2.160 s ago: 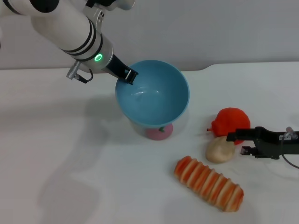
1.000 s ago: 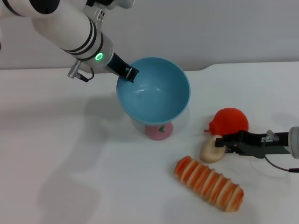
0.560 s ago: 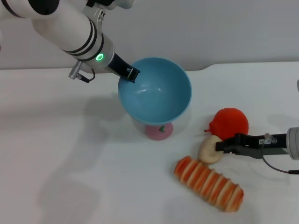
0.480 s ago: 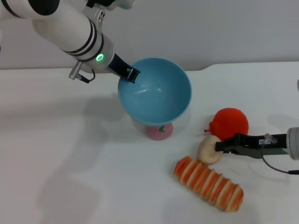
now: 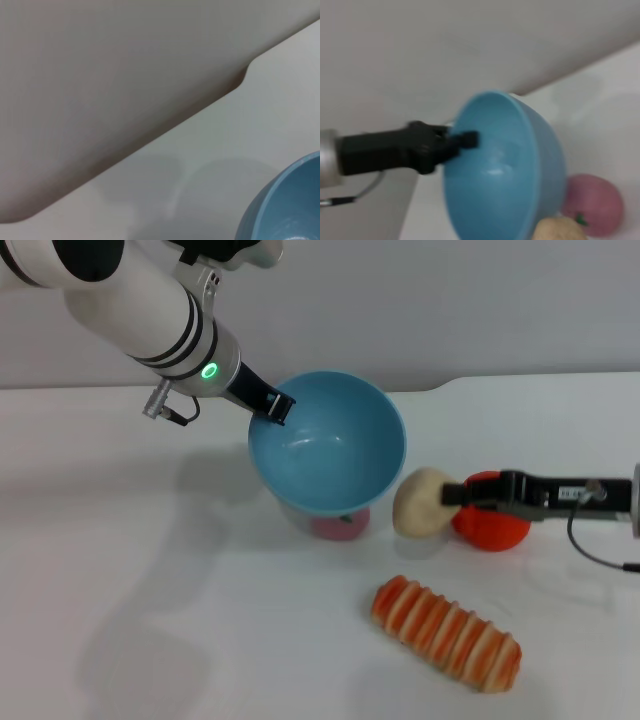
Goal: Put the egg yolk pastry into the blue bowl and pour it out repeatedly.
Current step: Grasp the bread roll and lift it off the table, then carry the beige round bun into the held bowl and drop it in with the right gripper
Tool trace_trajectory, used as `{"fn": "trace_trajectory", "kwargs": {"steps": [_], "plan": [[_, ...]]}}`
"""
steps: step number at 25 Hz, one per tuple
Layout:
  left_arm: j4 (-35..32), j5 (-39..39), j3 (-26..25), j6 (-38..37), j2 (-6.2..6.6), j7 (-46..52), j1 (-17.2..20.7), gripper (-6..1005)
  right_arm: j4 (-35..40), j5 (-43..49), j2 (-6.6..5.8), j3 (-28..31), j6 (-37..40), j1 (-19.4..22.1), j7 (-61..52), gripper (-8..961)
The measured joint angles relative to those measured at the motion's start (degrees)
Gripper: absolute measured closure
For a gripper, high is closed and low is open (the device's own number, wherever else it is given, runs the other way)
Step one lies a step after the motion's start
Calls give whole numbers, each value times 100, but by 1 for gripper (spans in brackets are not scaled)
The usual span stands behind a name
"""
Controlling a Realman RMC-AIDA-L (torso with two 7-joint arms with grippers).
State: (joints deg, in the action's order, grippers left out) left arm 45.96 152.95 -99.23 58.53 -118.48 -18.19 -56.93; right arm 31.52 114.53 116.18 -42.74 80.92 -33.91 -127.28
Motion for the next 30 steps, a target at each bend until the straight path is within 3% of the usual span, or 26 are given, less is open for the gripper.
{"fn": "trace_trajectory", "kwargs": {"steps": [11,15,23,30], "plan": [[181,-128,56,359,6,0,-38,999,469,-489,-21,7,500,-386,28,942],[237,-161,61,412,5,0,-30,999,465,-583,-25,13,222,-498,91,946],[247,-290,69,382,19,-8,-24,1000,-42,-590,140,-52,-631,-998,677,952],[235,-294,71,364,19,-16,-9,1000,-446,-584,194,-64,-961,-1268,853,935]]}}
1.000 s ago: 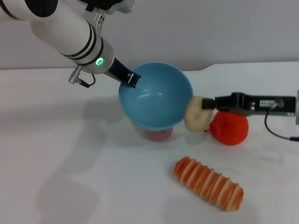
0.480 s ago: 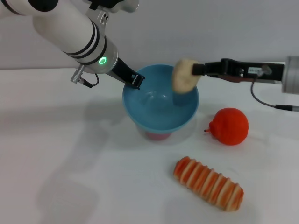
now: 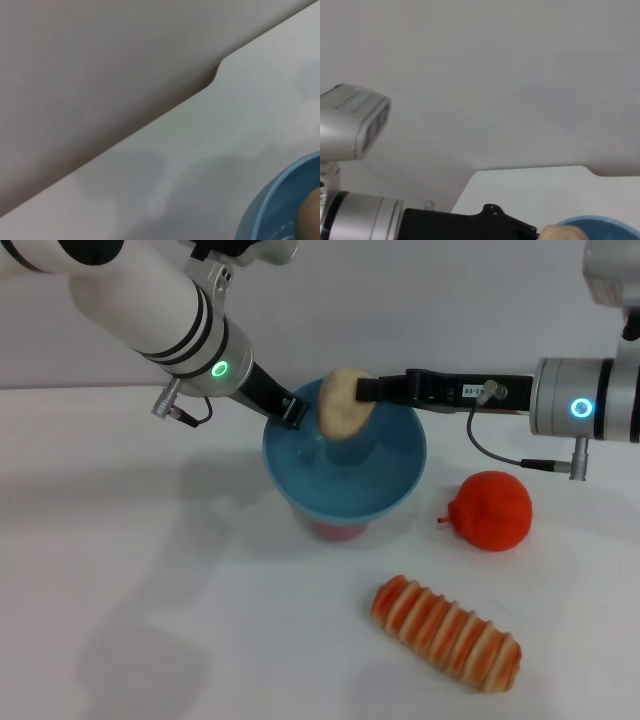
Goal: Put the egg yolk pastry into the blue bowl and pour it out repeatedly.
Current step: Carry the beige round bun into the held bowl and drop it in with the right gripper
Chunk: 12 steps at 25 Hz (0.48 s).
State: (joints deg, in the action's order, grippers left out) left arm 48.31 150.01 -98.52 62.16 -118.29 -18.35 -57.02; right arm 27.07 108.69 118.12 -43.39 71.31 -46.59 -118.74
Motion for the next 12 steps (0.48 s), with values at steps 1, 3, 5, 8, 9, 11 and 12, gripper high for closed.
{"fn": "trace_trajectory", "kwargs": {"steps": [1,3,5,8,9,11,12], "plan": [[-9,0,0,-4,1,-2,7,1000,-12,-8,2,0,-39,15,0,929],[-38,0,-1,-18,5,-10,17,1000,-9,-8,7,1,-40,37,16,918],[-48,1,-1,-52,6,-20,20,1000,2,-8,8,2,-4,47,71,906],[-50,3,0,-91,7,-31,22,1000,15,-17,9,-4,72,42,127,888],[-49,3,0,-95,8,-31,22,1000,12,-25,9,-6,93,35,143,882],[-47,2,0,-100,8,-32,23,999,12,-35,10,-9,100,31,149,871],[-47,2,0,-112,8,-33,24,999,14,-37,9,-9,100,33,150,865]]}}
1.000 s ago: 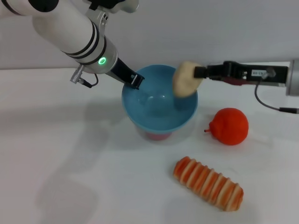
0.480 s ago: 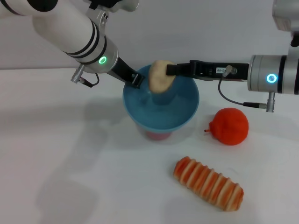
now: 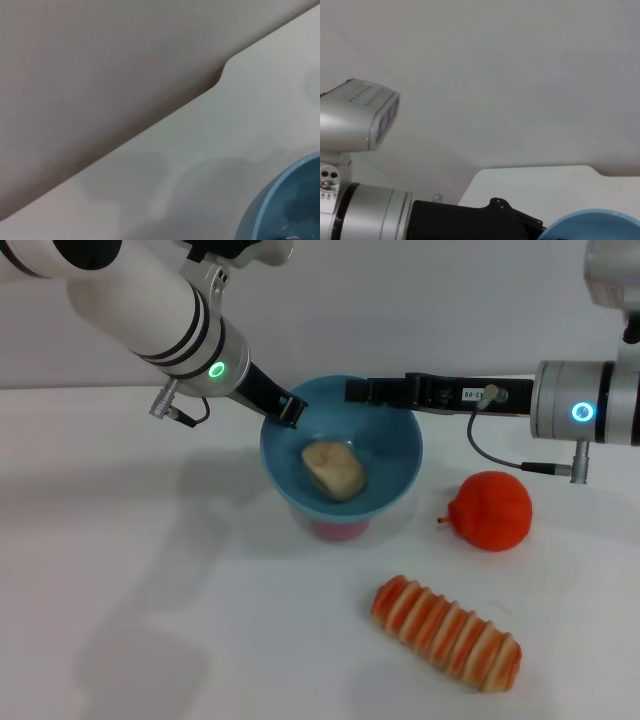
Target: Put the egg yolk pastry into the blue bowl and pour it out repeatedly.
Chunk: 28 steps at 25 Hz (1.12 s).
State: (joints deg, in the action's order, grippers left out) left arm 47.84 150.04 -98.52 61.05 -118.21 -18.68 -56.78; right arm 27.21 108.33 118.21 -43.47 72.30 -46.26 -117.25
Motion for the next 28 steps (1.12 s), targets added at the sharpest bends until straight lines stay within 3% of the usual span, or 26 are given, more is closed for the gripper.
{"fn": "trace_trajectory", "kwargs": {"steps": [7,9,15,21,24,28], "plan": [[-11,-1,-1,-101,0,-3,8,1000,584,-50,5,19,43,400,13,669],[-15,-1,0,-168,0,-5,17,1000,960,-52,22,-48,21,631,264,437],[-32,-1,56,-405,-10,-12,88,1000,1502,-394,58,-113,-307,1097,1877,429],[-38,-78,64,-501,-18,-13,151,1000,1304,-1030,78,-129,-1141,1226,4225,407],[-35,-109,134,-644,-24,-13,193,1000,913,-2009,79,-110,-1279,1317,5477,396],[-23,-131,397,-855,-24,-11,229,999,454,-3374,70,-64,-1442,1514,6179,381]]}}
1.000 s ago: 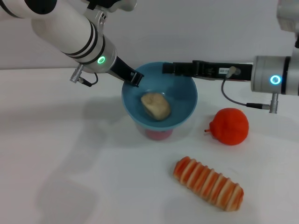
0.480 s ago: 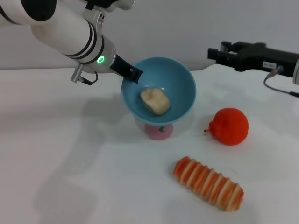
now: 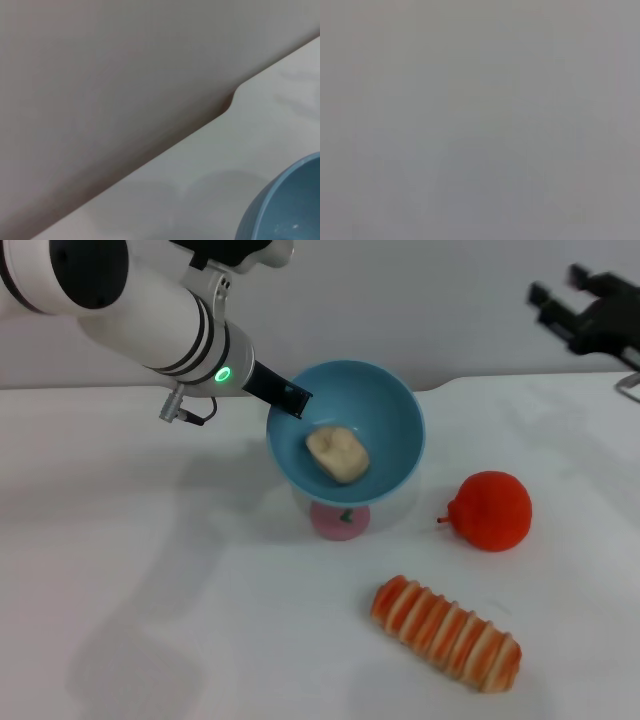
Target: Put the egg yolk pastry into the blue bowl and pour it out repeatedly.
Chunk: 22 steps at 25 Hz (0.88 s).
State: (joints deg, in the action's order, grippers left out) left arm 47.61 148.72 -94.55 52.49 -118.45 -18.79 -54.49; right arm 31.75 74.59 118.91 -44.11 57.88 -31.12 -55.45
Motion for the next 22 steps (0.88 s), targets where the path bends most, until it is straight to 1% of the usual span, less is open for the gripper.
{"fn": "trace_trajectory", "kwargs": {"steps": [3,4,6,8,11,12,13,14,16,19,22], "plan": [[17,-1,108,-110,1,0,6,999,-329,-892,-8,6,-58,155,429,370],[26,-1,114,-142,1,0,9,999,-429,-1029,-20,5,-85,176,454,366],[34,-2,117,-207,3,0,16,999,-548,-1148,-38,8,-203,218,445,359],[19,-2,125,-292,2,-1,16,999,-570,-1178,-18,9,-258,289,593,351],[43,-2,254,-493,-3,0,43,999,-763,-1507,28,7,-114,416,1355,340],[54,-3,283,-528,-3,1,55,999,-926,-1781,28,9,-96,431,1581,340],[70,-16,327,-574,-4,4,74,999,-1230,-2403,18,14,-95,465,1876,340],[76,-41,346,-598,-5,4,82,999,-1230,-2403,18,14,-95,465,1876,340],[76,-116,394,-659,-6,0,94,999,-1393,-2886,6,14,-88,553,2079,341],[83,-187,556,-938,-4,-1,118,999,-1519,-3050,5,14,-76,681,2256,341],[142,-206,752,-1267,-4,-2,130,999,-1720,-3059,4,27,-76,722,2408,340]]}}
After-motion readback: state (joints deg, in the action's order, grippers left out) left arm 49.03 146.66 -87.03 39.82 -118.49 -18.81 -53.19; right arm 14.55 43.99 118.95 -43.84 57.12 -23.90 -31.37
